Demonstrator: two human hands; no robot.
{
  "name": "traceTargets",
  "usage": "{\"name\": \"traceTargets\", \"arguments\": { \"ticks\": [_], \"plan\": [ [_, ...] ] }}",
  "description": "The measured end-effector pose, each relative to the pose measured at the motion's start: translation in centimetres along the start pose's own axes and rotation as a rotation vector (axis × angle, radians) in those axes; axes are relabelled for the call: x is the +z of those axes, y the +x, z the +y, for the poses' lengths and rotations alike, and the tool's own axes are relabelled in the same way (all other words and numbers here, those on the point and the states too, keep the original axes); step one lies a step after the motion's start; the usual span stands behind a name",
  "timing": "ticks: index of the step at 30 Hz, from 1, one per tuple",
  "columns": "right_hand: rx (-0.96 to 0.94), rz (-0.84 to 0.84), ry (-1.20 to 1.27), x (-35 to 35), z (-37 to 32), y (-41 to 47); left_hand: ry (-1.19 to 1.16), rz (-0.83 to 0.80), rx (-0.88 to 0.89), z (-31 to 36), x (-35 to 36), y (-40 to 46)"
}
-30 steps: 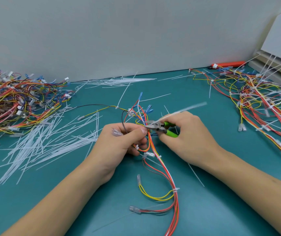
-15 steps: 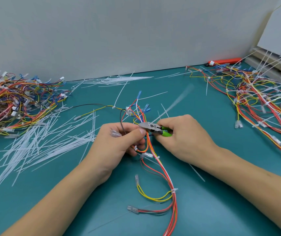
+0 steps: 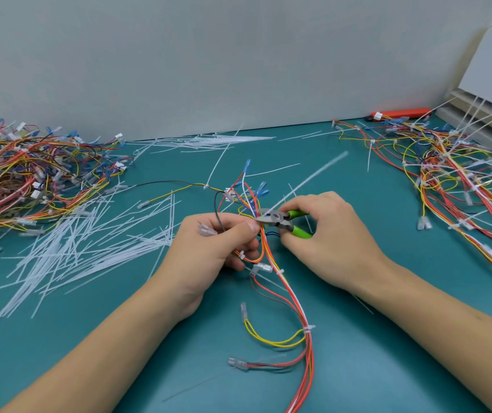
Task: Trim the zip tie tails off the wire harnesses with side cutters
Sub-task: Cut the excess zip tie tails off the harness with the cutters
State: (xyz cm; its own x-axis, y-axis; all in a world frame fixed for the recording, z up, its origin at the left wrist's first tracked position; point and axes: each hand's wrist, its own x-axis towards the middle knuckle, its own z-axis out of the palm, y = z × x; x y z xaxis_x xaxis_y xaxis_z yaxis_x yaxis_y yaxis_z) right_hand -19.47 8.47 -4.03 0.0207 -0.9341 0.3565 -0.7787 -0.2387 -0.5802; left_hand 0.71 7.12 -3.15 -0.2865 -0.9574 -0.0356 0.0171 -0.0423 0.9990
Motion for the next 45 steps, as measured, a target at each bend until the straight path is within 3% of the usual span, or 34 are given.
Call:
{"name": "traceTargets", "arguments": {
  "ticks": [31, 40, 45],
  "plan": [
    [0.005, -0.070, -0.040, 0.27, 0.14, 0.10, 0.048, -0.018, 0.038, -0.21, 0.12, 0.13],
    [0.070, 0.098, 0.119, -0.26, 0.39, 0.43, 0.005, 0.001, -0.011, -0.02, 0.01, 0.08],
    [-0.025, -0.052, 0.015, -0.22, -0.30, -0.09, 0.024, -0.027, 0.004, -0.27, -0.12, 0.21]
  ]
}}
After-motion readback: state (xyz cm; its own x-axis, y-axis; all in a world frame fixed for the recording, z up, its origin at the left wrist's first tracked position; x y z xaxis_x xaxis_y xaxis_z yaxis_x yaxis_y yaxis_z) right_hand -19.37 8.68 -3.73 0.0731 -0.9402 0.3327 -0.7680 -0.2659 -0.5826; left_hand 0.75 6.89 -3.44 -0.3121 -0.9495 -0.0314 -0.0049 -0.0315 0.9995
